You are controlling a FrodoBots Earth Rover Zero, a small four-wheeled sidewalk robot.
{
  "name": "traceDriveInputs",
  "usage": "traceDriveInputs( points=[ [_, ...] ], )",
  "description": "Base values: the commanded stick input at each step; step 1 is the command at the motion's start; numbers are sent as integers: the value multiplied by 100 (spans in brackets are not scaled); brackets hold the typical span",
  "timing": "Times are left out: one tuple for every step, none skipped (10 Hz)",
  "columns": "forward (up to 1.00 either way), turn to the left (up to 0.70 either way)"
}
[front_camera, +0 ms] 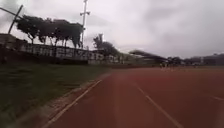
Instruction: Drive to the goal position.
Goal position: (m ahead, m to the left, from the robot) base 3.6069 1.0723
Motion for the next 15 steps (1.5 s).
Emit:
traceDriveInputs(
  points=[
    [50,0],
    [50,0],
    [50,0],
    [50,0],
    [50,0],
    [50,0],
    [50,0],
    [50,0],
    [50,0],
    [50,0],
    [50,0],
    [50,0],
    [50,0],
    [50,0],
    [50,0]
  ],
)
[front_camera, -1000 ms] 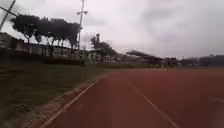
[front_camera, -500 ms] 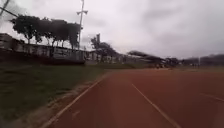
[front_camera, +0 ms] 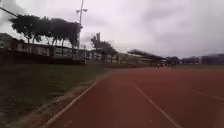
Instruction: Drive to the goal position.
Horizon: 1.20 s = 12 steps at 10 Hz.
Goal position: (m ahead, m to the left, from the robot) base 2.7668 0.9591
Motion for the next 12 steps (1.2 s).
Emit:
traceDriveInputs(
  points=[
    [50,0],
    [50,0],
    [50,0],
    [50,0],
    [50,0],
    [50,0],
    [50,0],
    [50,0],
    [50,0],
    [50,0],
    [50,0],
    [50,0]
  ],
)
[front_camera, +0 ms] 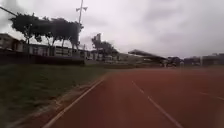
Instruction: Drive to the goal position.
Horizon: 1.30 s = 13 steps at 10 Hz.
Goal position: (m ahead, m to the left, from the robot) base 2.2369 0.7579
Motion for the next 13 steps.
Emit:
traceDriveInputs(
  points=[
    [50,0],
    [50,0],
    [50,0],
    [50,0],
    [50,0],
    [50,0],
    [50,0],
    [50,0],
    [50,0],
    [50,0],
    [50,0],
    [50,0],
    [50,0]
  ],
)
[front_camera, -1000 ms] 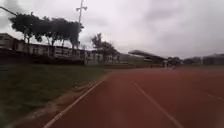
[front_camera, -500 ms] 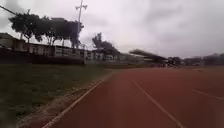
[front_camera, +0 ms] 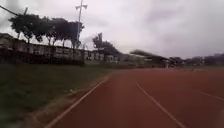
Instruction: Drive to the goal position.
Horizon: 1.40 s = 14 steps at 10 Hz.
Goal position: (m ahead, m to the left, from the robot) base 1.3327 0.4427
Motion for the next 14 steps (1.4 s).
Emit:
traceDriveInputs(
  points=[
    [50,0],
    [50,0],
    [50,0],
    [50,0],
    [50,0],
    [50,0],
    [50,0],
    [50,0],
    [50,0],
    [50,0],
    [50,0],
    [50,0],
    [50,0],
    [50,0]
  ],
)
